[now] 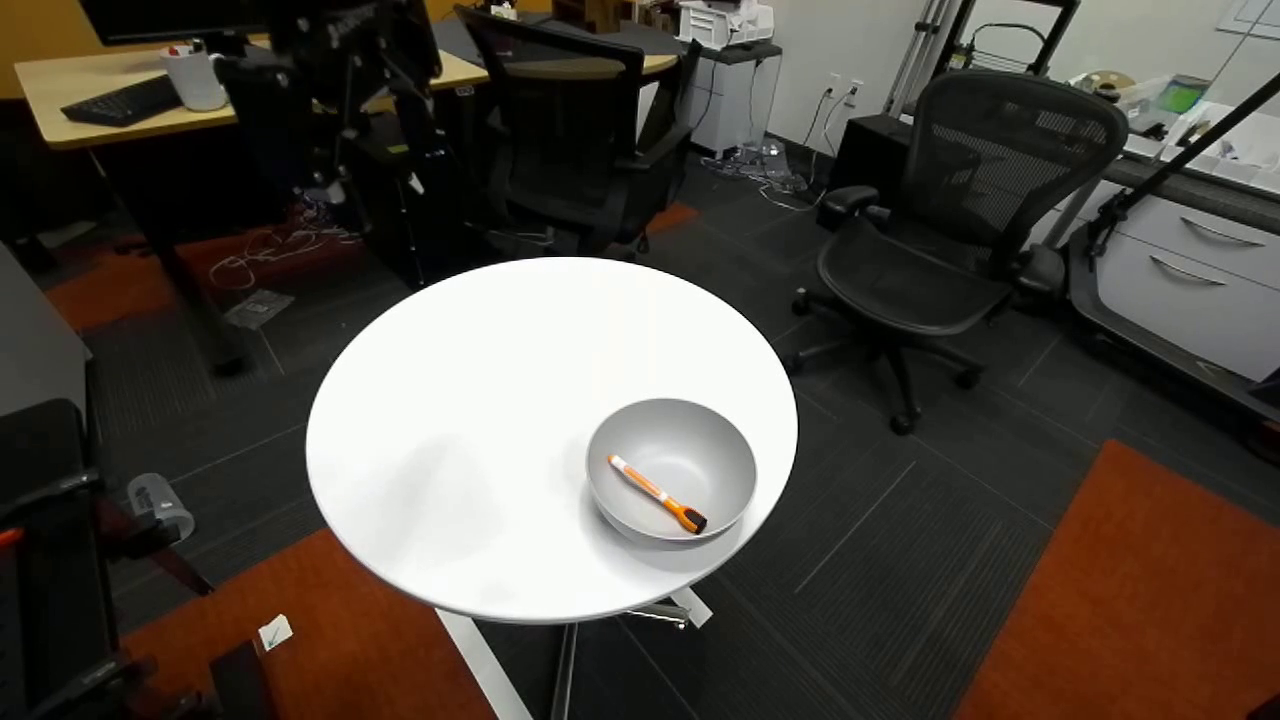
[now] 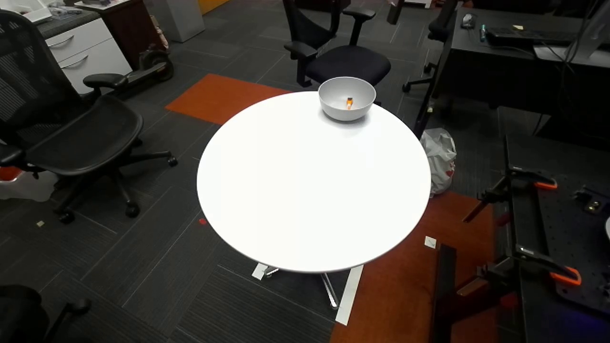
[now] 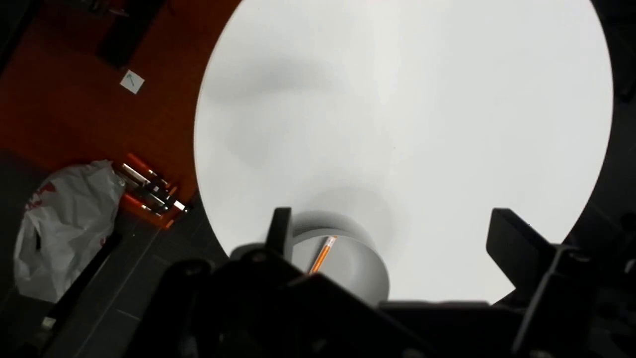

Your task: Remove the orange object from the grey bowl

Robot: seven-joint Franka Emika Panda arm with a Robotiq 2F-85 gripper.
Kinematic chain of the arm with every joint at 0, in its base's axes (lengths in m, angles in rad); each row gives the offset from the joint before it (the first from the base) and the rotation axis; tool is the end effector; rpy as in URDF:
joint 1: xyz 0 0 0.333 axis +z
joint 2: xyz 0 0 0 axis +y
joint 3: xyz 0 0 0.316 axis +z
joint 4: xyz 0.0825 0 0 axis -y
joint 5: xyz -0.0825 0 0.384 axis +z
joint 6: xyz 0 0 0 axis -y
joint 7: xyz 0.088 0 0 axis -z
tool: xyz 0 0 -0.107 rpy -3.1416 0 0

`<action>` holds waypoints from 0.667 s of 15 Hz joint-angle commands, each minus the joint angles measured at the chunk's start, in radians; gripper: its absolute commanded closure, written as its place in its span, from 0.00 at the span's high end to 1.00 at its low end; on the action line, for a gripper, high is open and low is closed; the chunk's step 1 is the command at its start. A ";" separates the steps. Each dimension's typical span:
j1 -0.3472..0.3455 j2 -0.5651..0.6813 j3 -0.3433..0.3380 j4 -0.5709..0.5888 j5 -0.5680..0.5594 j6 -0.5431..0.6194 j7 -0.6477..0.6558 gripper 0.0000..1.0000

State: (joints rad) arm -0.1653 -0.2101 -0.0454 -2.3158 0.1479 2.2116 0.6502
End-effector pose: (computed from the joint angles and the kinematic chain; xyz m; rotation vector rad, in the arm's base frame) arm 0.4764 -0.0974 0.4376 -2.6616 1.3565 -0.1102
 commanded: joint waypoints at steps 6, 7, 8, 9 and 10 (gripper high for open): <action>-0.019 0.174 -0.061 0.049 0.009 0.204 0.305 1.00; -0.019 0.192 -0.070 0.058 0.000 0.212 0.331 1.00; -0.018 0.212 -0.077 0.068 -0.012 0.223 0.360 1.00; -0.017 0.231 -0.085 0.077 -0.026 0.233 0.387 1.00; -0.015 0.248 -0.093 0.088 -0.038 0.232 0.408 1.00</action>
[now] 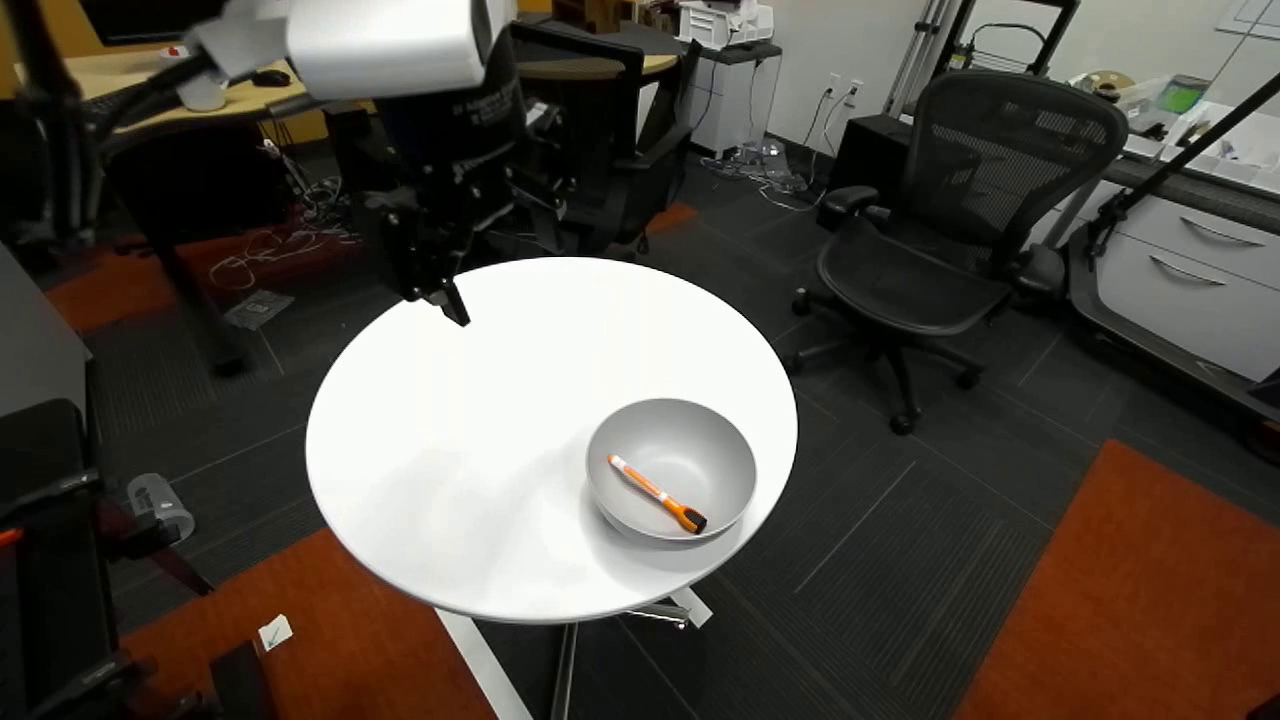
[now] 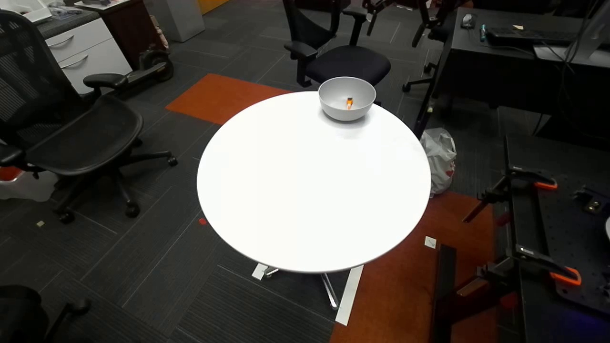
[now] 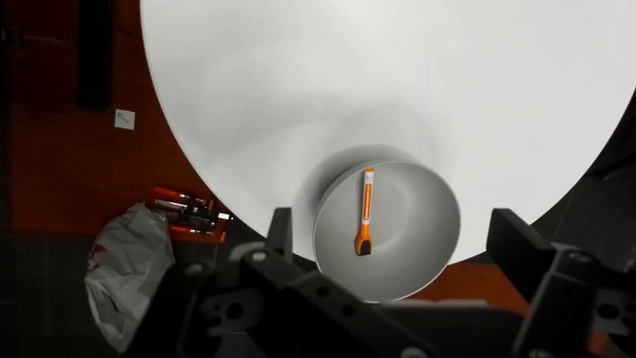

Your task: Remove the orange object from the grey bowl

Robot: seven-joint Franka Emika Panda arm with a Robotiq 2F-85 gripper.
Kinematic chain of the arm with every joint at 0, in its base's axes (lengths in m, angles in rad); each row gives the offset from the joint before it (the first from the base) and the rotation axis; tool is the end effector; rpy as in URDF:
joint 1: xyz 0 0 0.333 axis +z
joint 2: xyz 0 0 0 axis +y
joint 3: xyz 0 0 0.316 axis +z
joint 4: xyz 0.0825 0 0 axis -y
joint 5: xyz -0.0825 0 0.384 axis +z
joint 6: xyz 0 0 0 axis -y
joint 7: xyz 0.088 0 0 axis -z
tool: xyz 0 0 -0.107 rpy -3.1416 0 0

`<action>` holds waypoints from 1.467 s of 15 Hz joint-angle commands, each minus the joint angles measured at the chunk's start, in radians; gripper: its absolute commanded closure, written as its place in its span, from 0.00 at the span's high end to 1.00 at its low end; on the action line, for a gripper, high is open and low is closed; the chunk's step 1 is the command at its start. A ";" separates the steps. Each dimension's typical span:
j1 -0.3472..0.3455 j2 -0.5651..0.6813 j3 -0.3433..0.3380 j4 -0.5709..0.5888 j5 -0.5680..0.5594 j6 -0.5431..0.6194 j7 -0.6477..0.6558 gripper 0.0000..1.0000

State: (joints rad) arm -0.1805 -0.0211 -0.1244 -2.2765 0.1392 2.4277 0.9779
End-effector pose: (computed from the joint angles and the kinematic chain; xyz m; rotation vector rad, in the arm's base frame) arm 0.5062 -0.1589 0.3814 -2.2995 1.8987 -0.1918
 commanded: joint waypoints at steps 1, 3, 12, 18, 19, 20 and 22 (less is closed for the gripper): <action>0.003 0.077 -0.021 0.060 -0.033 0.018 0.094 1.00; 0.008 0.103 -0.030 0.081 -0.019 0.003 0.090 1.00; 0.012 0.100 -0.037 0.068 -0.014 0.003 0.057 1.00; 0.014 0.162 -0.047 0.134 -0.042 -0.002 0.089 1.00; 0.015 0.178 -0.052 0.152 -0.050 -0.006 0.105 1.00; 0.016 0.200 -0.057 0.177 -0.053 -0.012 0.115 1.00; 0.017 0.250 -0.070 0.228 -0.064 -0.015 0.137 1.00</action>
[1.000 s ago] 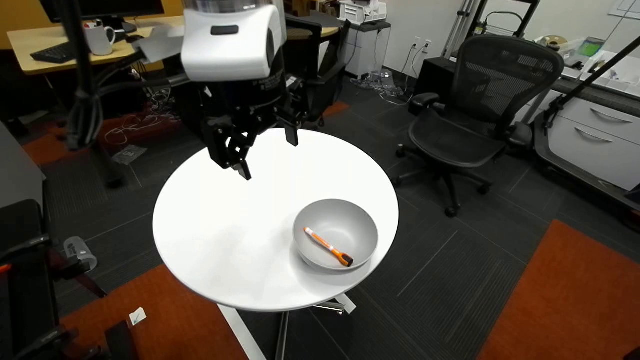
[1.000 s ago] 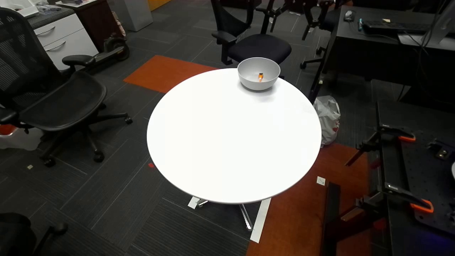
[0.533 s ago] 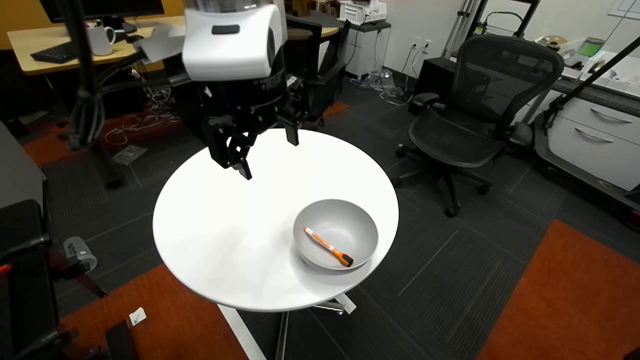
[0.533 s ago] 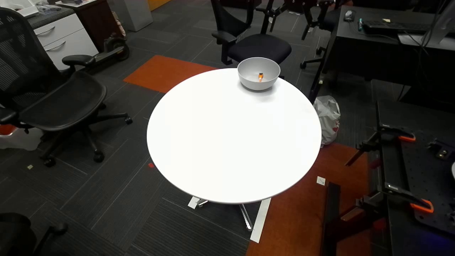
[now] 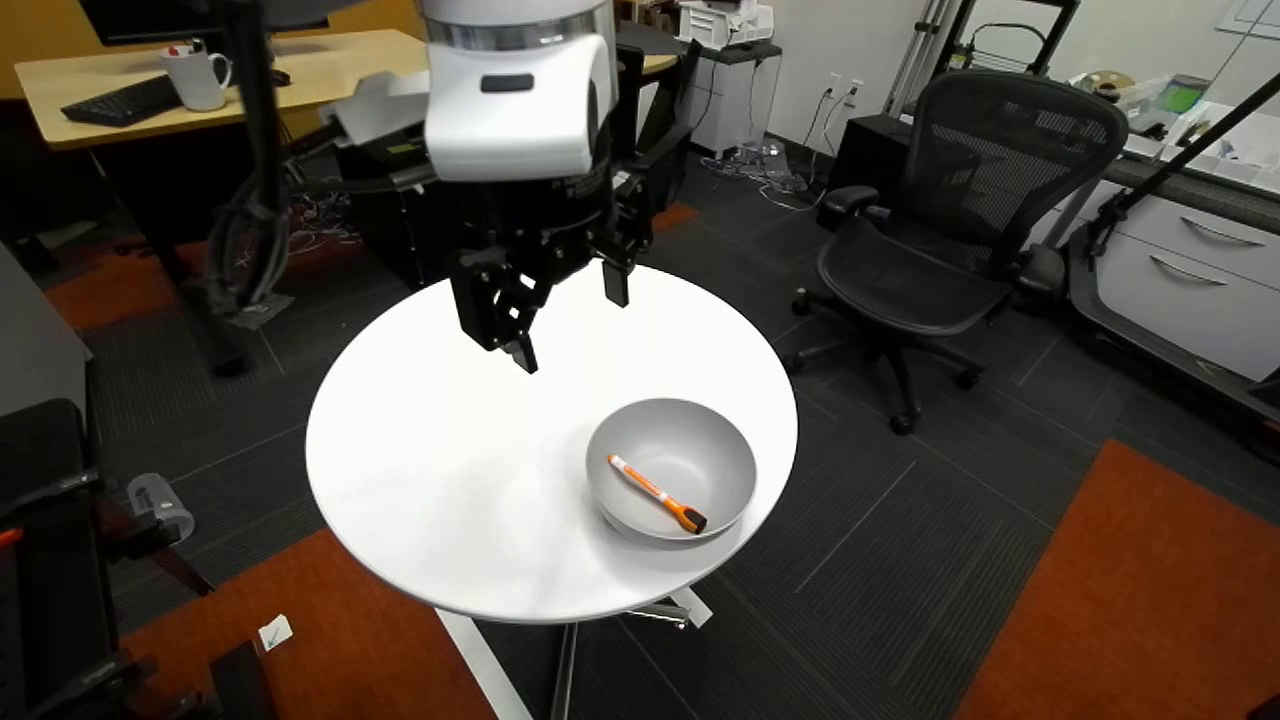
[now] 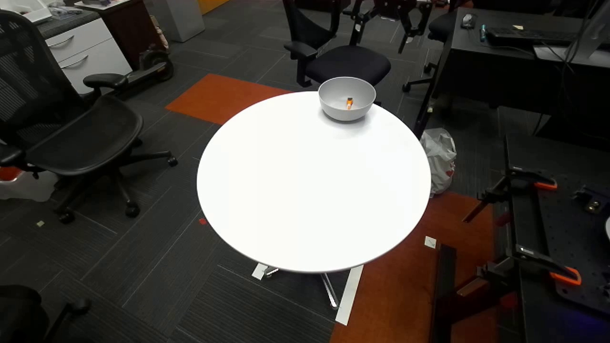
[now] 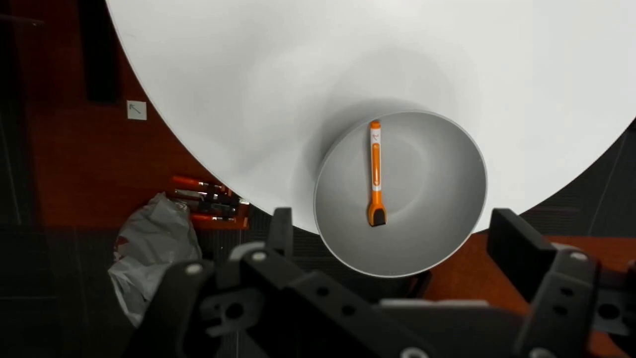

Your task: Remove the orange object from the grey bowl

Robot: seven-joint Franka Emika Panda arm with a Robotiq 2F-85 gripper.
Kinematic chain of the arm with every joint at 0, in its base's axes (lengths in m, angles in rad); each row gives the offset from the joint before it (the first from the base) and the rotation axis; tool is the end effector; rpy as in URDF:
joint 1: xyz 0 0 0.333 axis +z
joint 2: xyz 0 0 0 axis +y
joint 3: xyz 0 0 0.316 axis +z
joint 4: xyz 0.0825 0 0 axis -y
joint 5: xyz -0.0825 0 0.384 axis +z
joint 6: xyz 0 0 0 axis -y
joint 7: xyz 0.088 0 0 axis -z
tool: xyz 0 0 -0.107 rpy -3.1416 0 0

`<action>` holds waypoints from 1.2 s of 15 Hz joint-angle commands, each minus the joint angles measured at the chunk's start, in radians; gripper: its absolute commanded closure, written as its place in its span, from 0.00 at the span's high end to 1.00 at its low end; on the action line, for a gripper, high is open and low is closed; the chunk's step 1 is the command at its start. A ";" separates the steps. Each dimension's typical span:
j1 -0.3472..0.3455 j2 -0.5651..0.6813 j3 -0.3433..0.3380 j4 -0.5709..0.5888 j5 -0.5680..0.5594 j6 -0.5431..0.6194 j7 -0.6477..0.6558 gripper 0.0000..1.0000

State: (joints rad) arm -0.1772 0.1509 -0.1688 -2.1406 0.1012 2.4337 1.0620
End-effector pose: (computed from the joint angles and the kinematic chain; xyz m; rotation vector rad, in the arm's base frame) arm 0.5408 -0.1931 0.3493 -2.2502 2.0473 -0.1823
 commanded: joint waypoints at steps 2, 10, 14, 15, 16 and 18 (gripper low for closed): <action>0.013 0.135 -0.036 0.140 -0.018 -0.022 0.055 1.00; 0.014 0.331 -0.059 0.262 0.019 -0.019 0.051 1.00; 0.015 0.408 -0.060 0.303 0.032 -0.001 0.048 1.00; 0.017 0.422 -0.061 0.311 0.031 0.004 0.048 1.00; 0.017 0.436 -0.061 0.320 0.032 0.007 0.048 1.00; 0.017 0.465 -0.061 0.343 0.035 0.000 0.050 1.00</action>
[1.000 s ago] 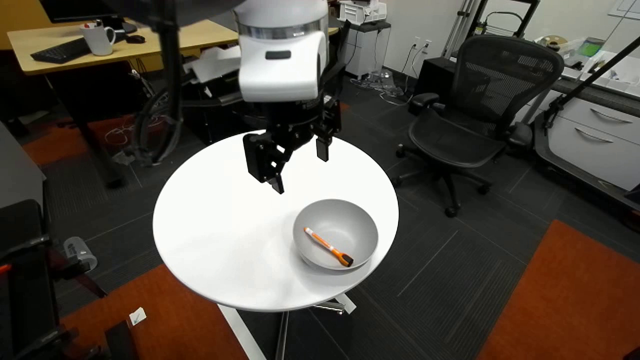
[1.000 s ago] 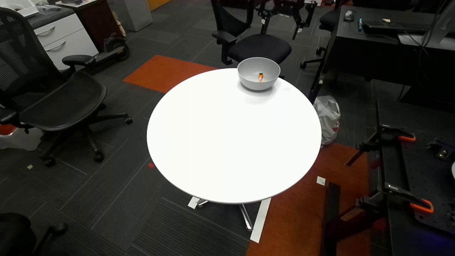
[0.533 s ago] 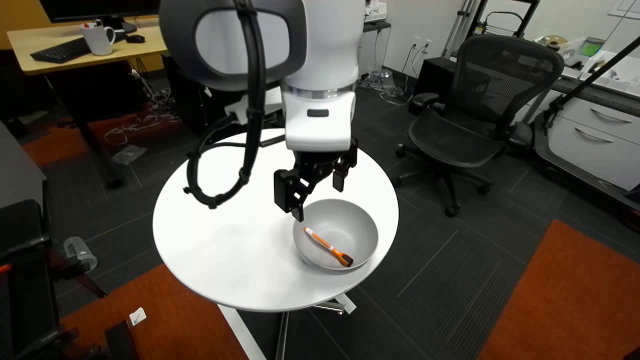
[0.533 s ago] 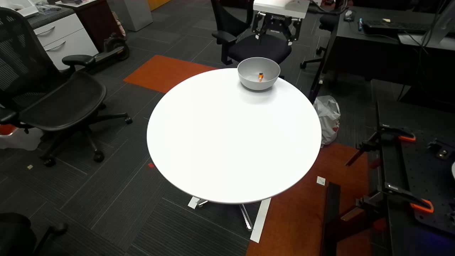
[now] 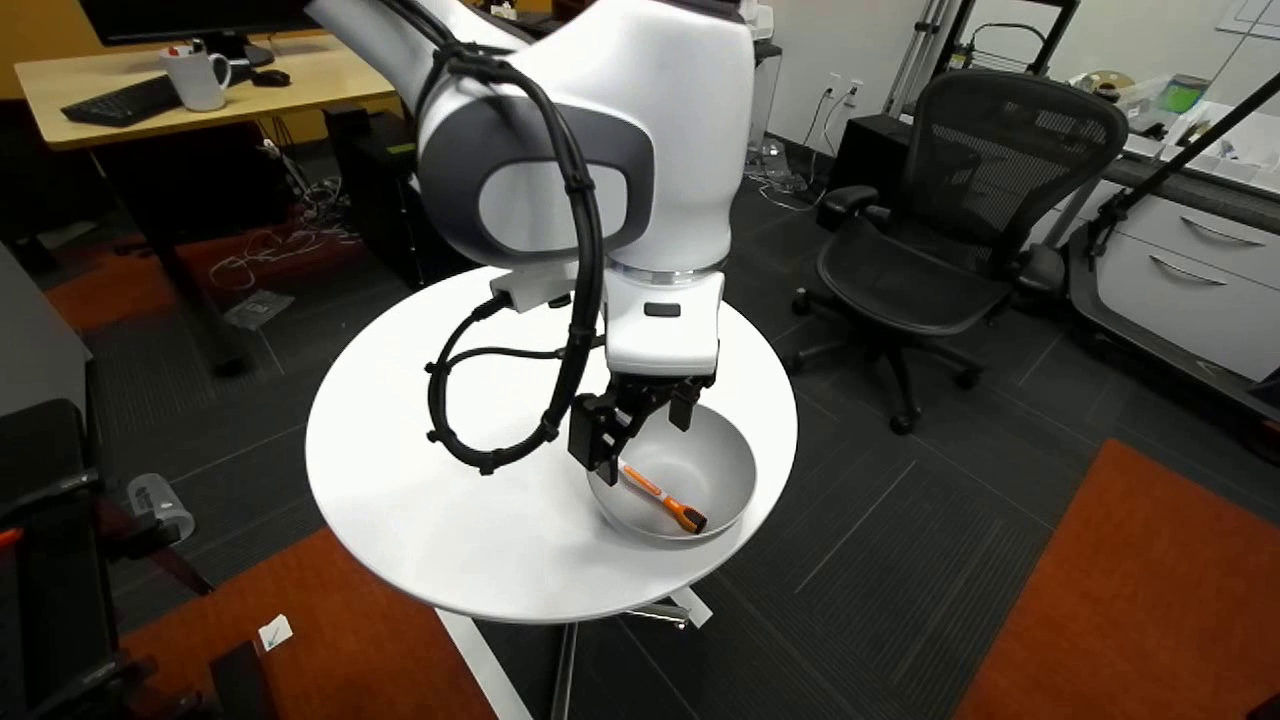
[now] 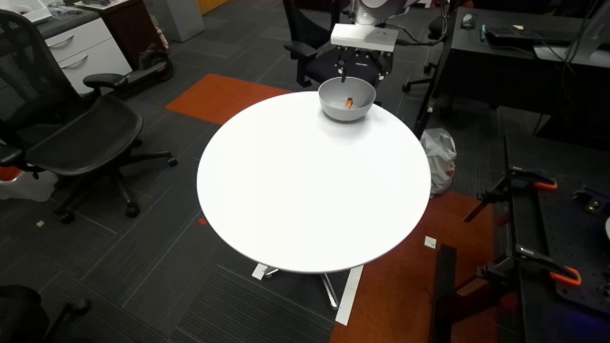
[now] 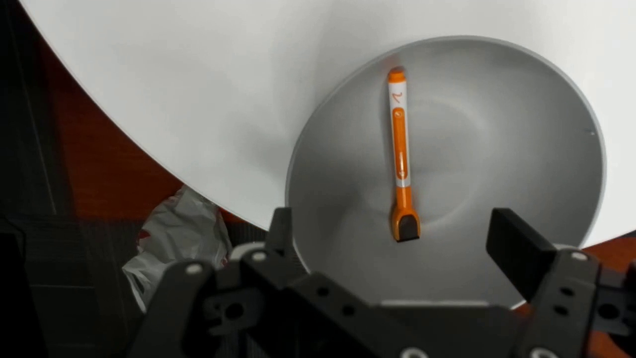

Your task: Remove the orange object from the grey bowl

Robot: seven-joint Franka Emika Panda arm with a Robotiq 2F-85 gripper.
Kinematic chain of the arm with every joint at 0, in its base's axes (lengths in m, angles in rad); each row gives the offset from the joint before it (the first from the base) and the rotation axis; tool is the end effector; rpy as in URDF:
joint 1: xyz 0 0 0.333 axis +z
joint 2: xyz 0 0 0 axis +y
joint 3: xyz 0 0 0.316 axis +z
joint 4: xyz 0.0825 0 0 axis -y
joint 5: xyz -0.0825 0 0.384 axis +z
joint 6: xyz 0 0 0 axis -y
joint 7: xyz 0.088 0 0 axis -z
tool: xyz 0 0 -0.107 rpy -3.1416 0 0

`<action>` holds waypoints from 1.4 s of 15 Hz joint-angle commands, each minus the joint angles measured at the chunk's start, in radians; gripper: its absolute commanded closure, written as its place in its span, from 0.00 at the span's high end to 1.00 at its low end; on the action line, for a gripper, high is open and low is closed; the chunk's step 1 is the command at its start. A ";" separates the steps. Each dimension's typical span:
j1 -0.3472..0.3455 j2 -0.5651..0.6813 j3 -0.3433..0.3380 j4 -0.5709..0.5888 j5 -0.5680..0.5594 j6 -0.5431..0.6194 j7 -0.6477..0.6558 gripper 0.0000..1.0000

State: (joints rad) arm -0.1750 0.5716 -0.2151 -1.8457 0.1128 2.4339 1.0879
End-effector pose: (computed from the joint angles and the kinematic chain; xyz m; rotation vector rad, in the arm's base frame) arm 0.6024 -0.2378 0.2232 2.2488 -2.1538 0.0694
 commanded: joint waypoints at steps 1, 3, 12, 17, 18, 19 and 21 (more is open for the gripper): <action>0.019 0.057 -0.018 0.058 0.021 -0.003 0.028 1.00; 0.025 0.079 -0.021 0.078 0.017 -0.004 0.033 1.00; 0.034 0.160 -0.019 0.147 0.023 -0.011 0.071 1.00; 0.033 0.198 -0.020 0.171 0.025 -0.014 0.087 1.00; 0.032 0.205 -0.020 0.175 0.026 -0.014 0.086 1.00; 0.031 0.213 -0.020 0.181 0.028 -0.016 0.086 1.00; 0.029 0.227 -0.018 0.193 0.033 -0.018 0.084 1.00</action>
State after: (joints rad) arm -0.1576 0.7698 -0.2195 -1.6922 0.1213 2.4339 1.1478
